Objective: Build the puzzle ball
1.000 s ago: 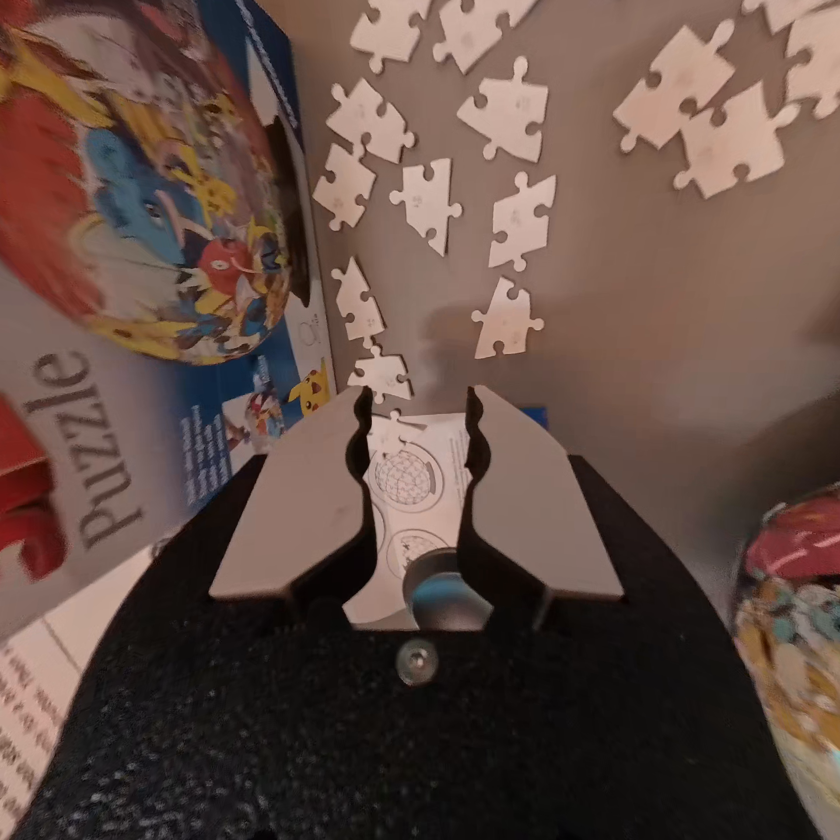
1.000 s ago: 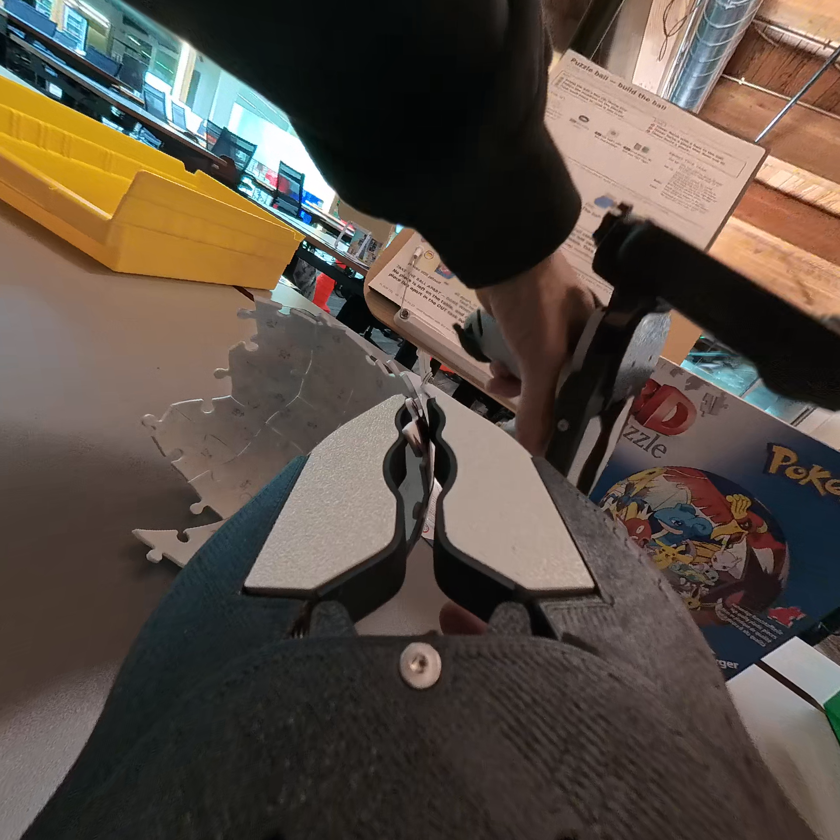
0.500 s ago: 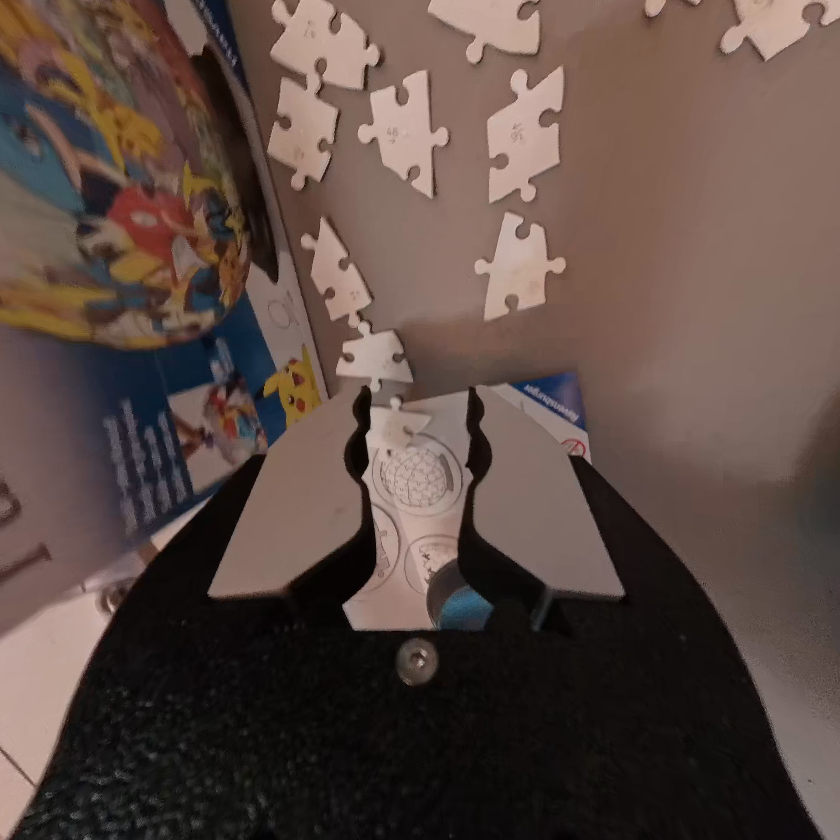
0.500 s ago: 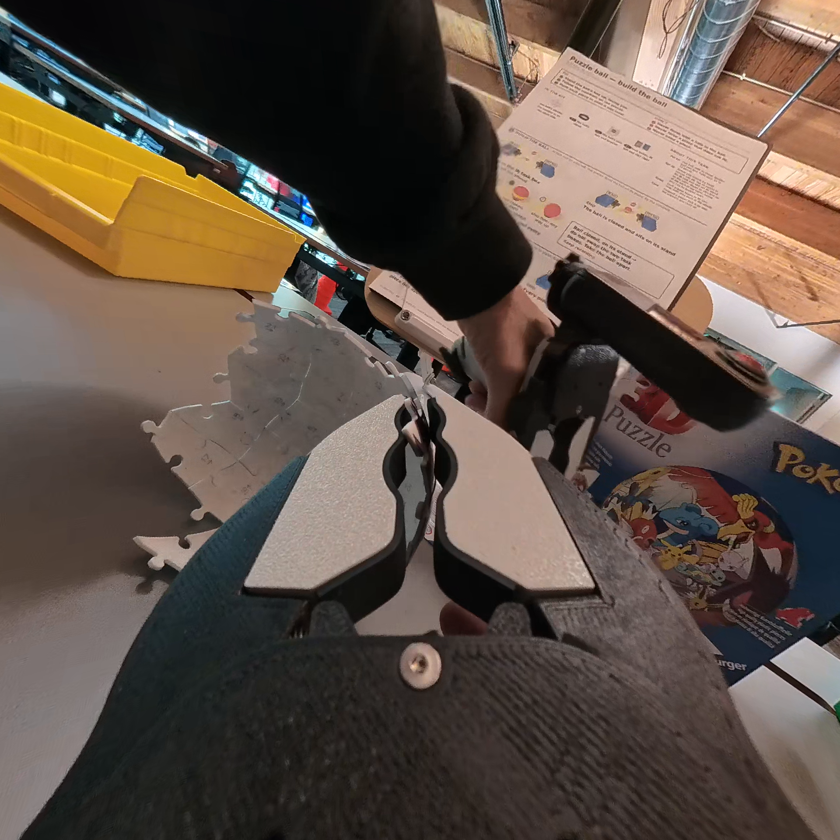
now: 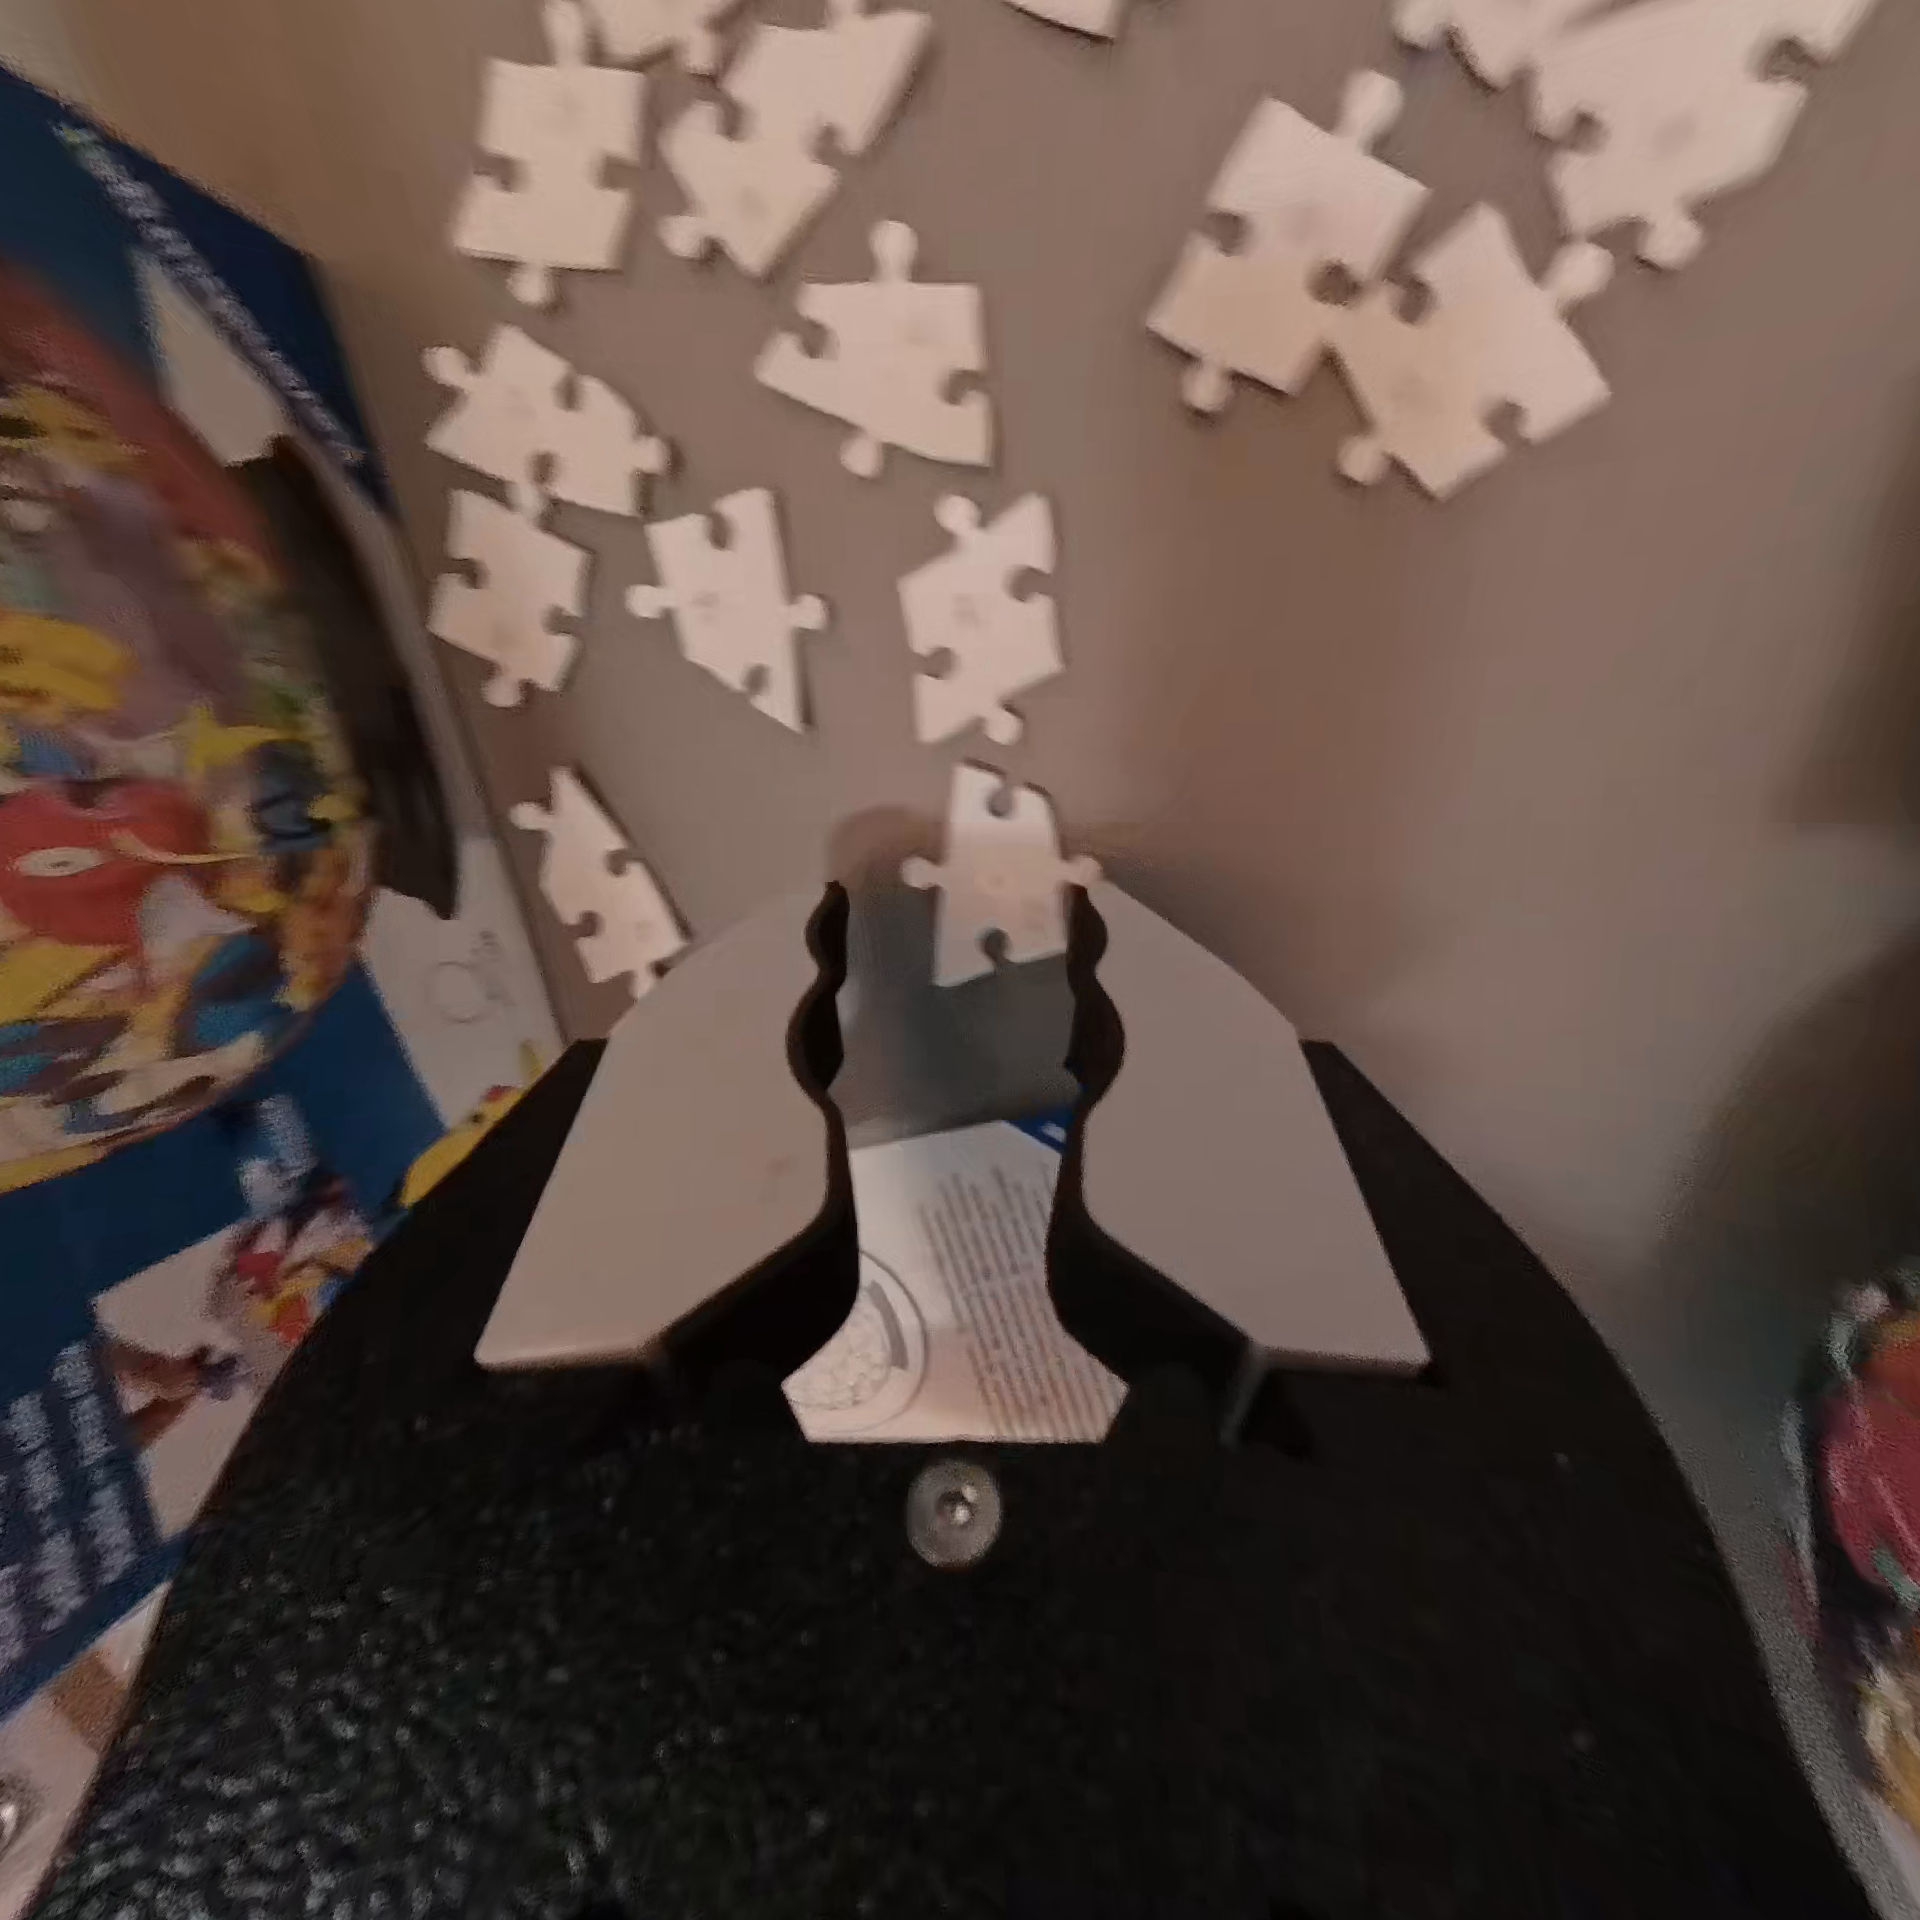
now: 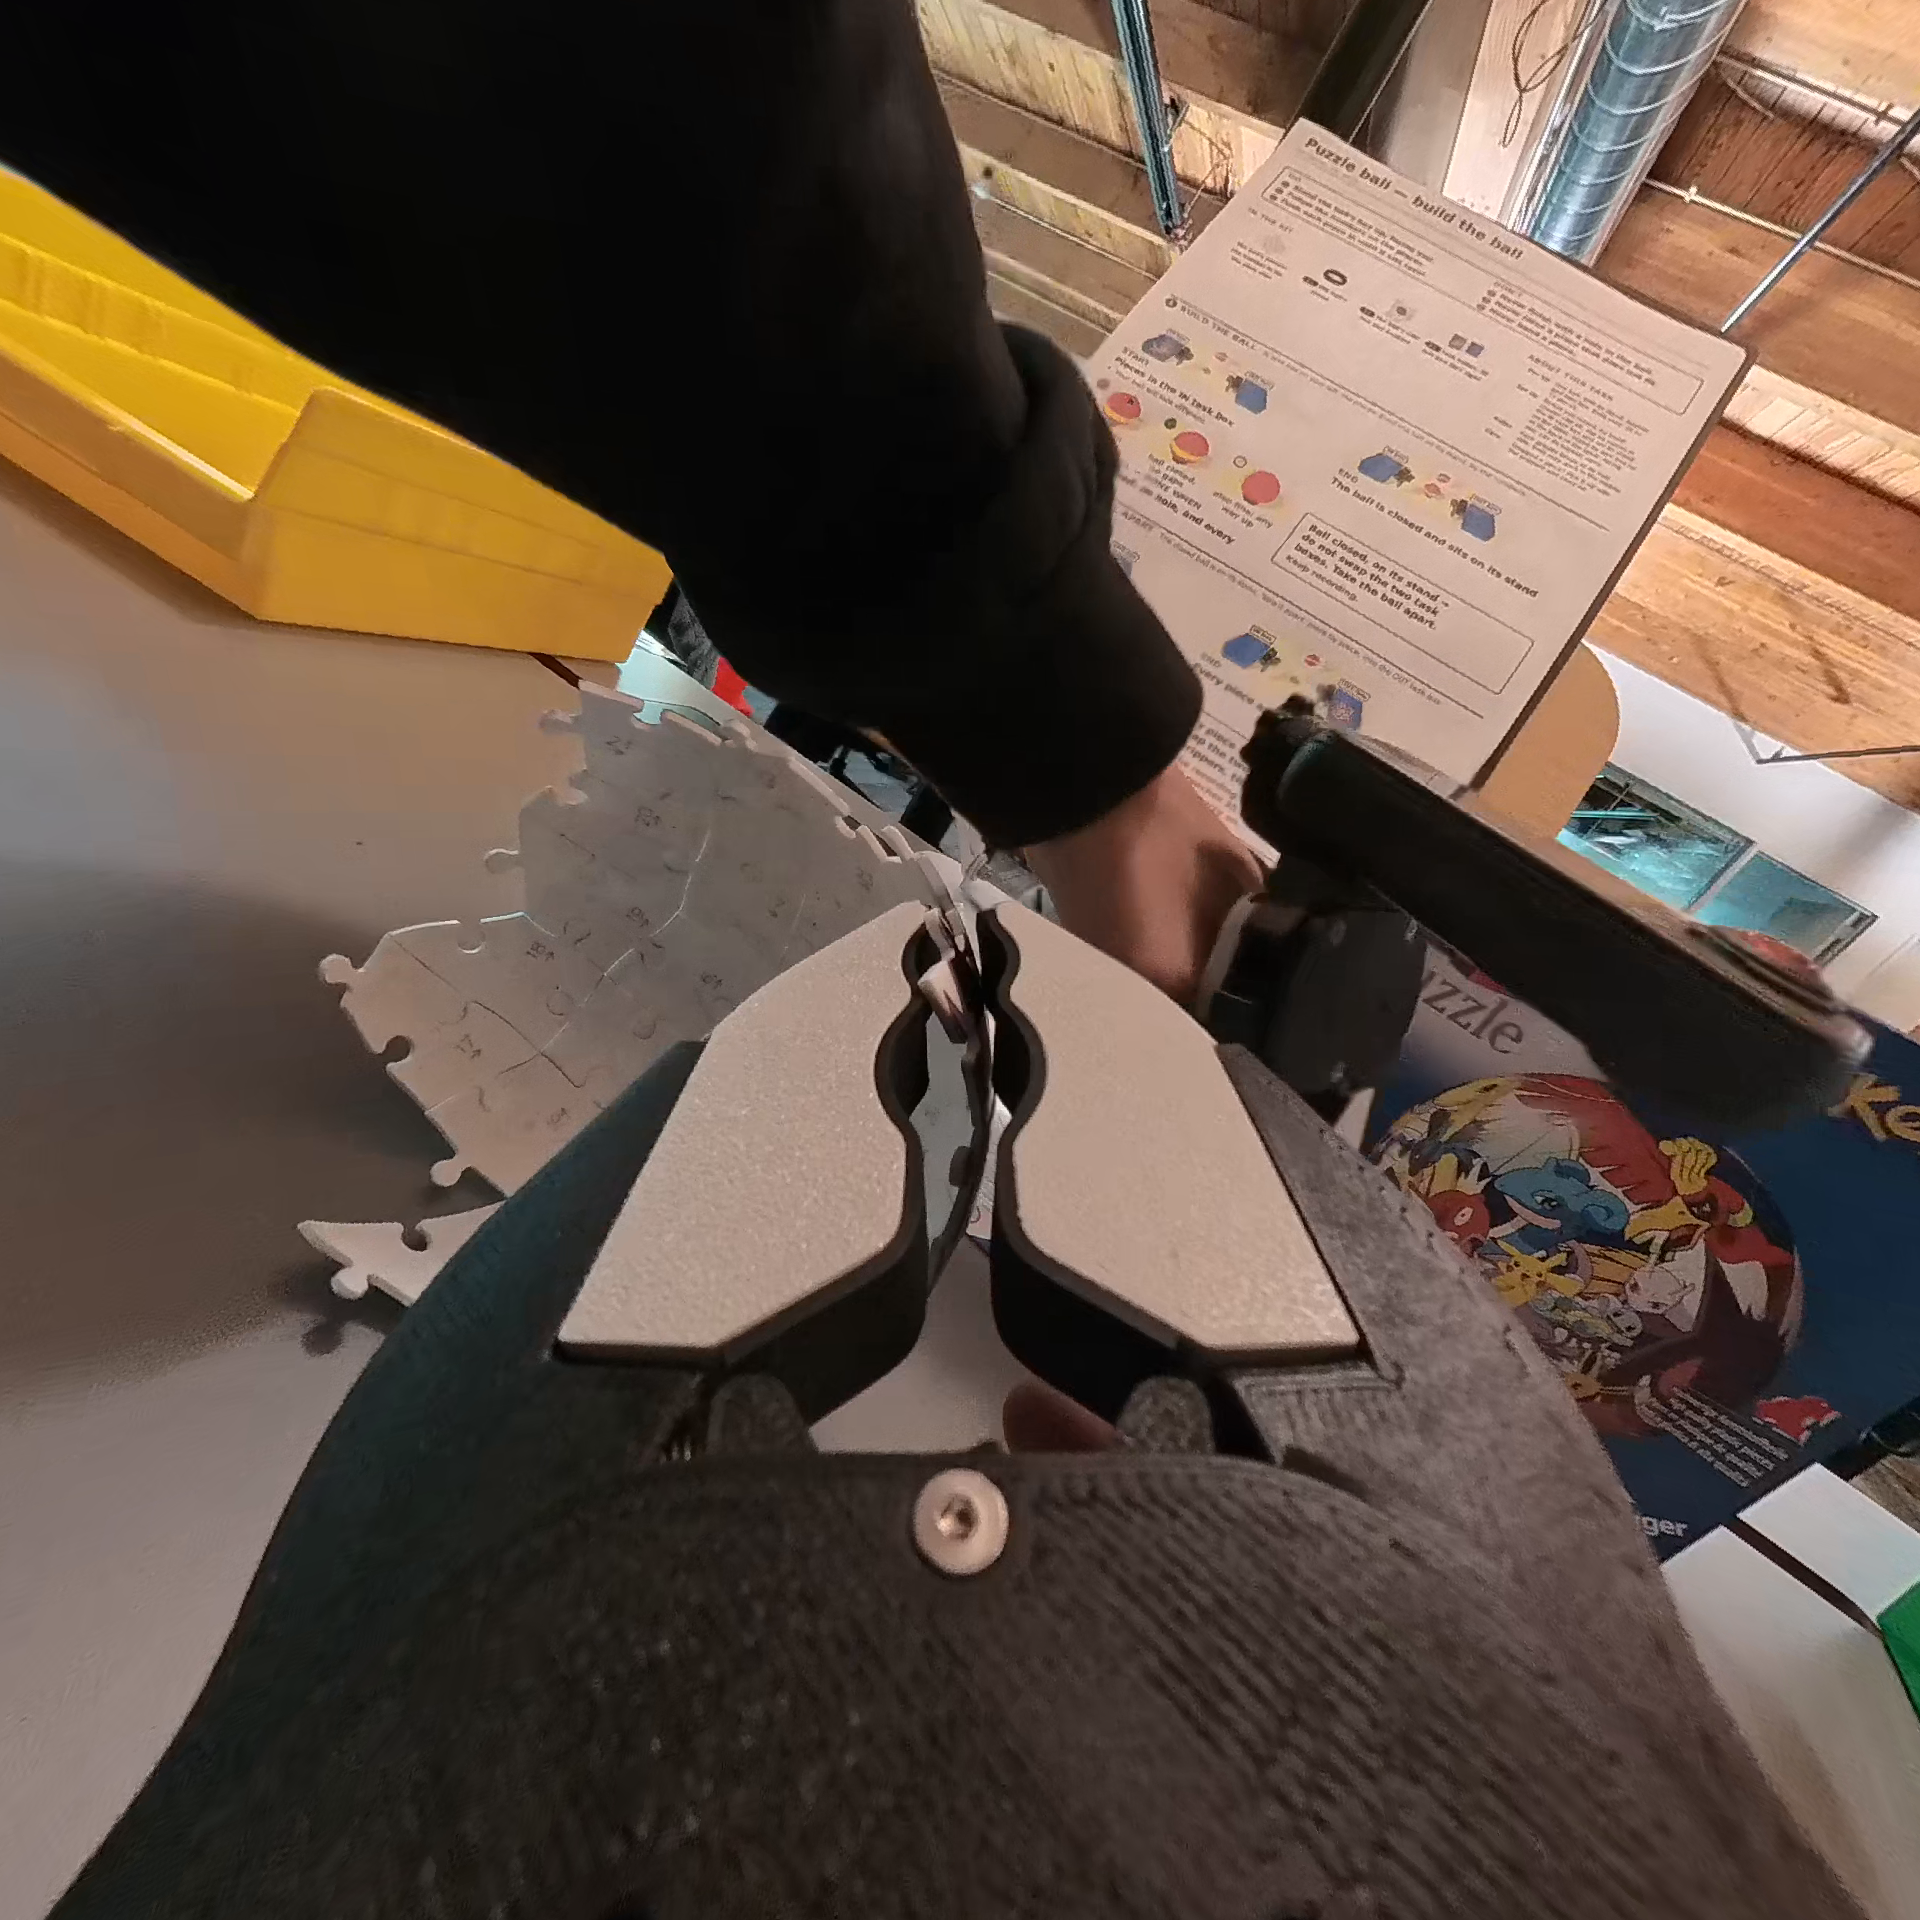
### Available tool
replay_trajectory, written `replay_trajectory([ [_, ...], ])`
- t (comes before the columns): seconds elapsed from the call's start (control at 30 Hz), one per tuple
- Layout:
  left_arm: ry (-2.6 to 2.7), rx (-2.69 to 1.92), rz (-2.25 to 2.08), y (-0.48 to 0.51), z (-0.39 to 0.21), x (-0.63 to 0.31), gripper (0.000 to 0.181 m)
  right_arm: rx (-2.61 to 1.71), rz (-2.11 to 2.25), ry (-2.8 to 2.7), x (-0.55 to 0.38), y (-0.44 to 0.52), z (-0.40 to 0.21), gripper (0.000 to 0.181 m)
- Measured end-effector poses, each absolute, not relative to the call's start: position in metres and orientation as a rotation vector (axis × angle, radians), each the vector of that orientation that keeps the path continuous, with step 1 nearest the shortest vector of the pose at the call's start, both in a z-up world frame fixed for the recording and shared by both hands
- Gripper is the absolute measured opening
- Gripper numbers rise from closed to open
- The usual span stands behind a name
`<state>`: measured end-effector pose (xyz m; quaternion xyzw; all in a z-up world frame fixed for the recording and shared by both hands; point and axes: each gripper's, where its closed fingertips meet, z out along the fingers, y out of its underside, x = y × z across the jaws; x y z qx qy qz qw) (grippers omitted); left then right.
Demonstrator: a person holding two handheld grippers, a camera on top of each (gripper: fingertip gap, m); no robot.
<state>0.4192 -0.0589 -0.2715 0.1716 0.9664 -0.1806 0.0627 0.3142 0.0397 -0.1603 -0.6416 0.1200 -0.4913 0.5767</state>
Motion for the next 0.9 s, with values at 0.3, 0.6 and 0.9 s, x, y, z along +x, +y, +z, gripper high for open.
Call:
replay_trajectory([
  [0.3,3.022,0.458,-0.454,-0.052,-0.276,0.416,0.000,-1.501,-1.150,0.283,0.314,0.040,-0.160,0.007],
  [0.6,2.835,0.318,-0.620,-0.037,-0.227,0.419,0.000,-1.501,-1.154,0.280,0.313,0.040,-0.160,0.007],
  [0.9,2.965,0.370,-0.451,-0.044,-0.268,0.404,0.034,-1.503,-1.177,0.264,0.312,0.041,-0.160,0.007],
])
